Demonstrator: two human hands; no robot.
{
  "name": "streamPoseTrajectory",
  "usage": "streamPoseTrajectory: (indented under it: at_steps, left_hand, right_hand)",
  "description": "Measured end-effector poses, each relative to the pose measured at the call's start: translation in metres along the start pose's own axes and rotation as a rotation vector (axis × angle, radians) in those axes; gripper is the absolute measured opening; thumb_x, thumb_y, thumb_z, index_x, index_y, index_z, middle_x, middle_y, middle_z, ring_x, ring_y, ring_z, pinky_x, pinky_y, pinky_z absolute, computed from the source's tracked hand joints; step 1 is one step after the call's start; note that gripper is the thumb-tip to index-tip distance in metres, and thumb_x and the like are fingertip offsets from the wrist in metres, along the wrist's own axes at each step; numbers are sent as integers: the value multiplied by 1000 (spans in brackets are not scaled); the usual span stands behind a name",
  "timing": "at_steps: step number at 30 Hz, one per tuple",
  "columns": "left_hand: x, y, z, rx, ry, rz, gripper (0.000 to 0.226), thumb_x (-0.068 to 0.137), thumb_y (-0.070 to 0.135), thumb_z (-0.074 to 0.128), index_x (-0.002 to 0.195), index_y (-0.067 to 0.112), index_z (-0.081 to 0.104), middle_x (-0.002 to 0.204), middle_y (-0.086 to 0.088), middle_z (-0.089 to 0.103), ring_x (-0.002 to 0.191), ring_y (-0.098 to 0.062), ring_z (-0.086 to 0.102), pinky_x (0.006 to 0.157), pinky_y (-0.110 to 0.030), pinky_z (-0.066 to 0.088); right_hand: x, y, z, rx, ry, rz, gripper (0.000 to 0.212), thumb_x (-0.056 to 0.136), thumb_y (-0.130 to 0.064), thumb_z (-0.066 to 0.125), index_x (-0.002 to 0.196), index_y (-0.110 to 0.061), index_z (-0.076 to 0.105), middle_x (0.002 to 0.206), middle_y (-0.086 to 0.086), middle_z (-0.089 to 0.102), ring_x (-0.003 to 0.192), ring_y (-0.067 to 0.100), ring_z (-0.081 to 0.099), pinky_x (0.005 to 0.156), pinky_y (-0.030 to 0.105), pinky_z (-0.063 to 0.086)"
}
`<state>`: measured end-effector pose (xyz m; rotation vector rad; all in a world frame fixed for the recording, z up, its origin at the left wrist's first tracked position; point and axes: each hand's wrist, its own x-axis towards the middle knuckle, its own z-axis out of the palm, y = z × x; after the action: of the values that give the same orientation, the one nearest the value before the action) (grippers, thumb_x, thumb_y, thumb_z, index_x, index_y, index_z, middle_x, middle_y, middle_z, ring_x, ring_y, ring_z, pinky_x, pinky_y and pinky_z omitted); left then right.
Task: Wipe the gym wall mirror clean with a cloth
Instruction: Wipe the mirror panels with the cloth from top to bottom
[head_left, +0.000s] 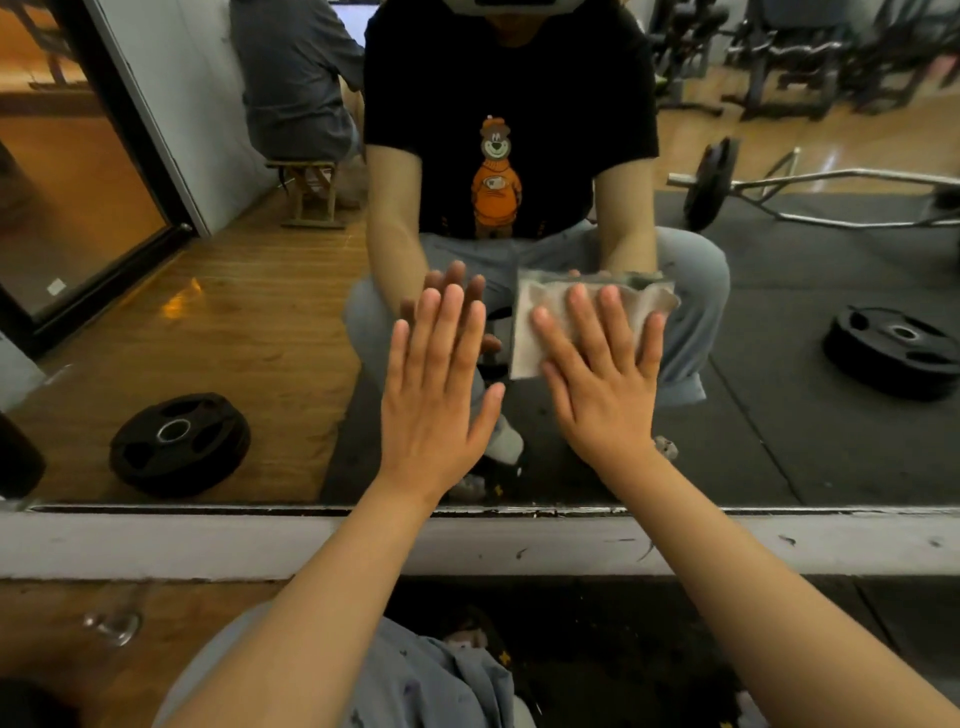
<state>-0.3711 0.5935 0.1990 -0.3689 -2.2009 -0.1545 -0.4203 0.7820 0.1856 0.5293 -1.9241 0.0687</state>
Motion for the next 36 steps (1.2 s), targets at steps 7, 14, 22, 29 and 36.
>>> streamPoseTrajectory:
  at_steps: [7,14,22,29,36]
  left_hand:
    - [-1,4,19,-11,-16,-7,84,101,45,42,155,20,-18,160,2,-30,150,-21,-21,122,-45,-7]
    - [2,5,28,49,28,-17,90,100,50,44,154,20,-22,158,3,-34,148,-21,-25,122,-46,-9]
    - [5,12,31,76,60,-44,92,99,45,50,155,16,-18,162,-1,-25,148,-23,-24,122,-50,-7]
    - [16,36,14,-68,143,-133,76,89,27,65,147,12,18,155,-15,11,146,-40,10,122,-55,8]
    - [29,54,2,-107,117,-25,77,90,23,64,150,12,17,157,-14,12,151,-30,5,123,-45,-1]
  right_hand:
    - [-127,-9,41,6,-154,-195,60,102,-33,37,157,-35,15,167,-6,2,153,15,2,121,44,-6]
    - [-194,-2,56,75,-326,-324,70,97,-30,37,159,-33,4,166,-12,-5,152,6,-3,114,36,10]
    - [-185,9,39,102,-484,-337,70,96,-30,37,158,-33,5,157,-16,21,150,0,-4,121,28,-7]
    - [-87,36,6,80,-178,-119,54,106,-31,35,157,-34,18,166,-13,7,152,7,5,121,38,-2]
    - [31,60,-46,165,87,384,50,105,-30,33,152,-12,32,159,18,26,151,31,10,119,55,-2]
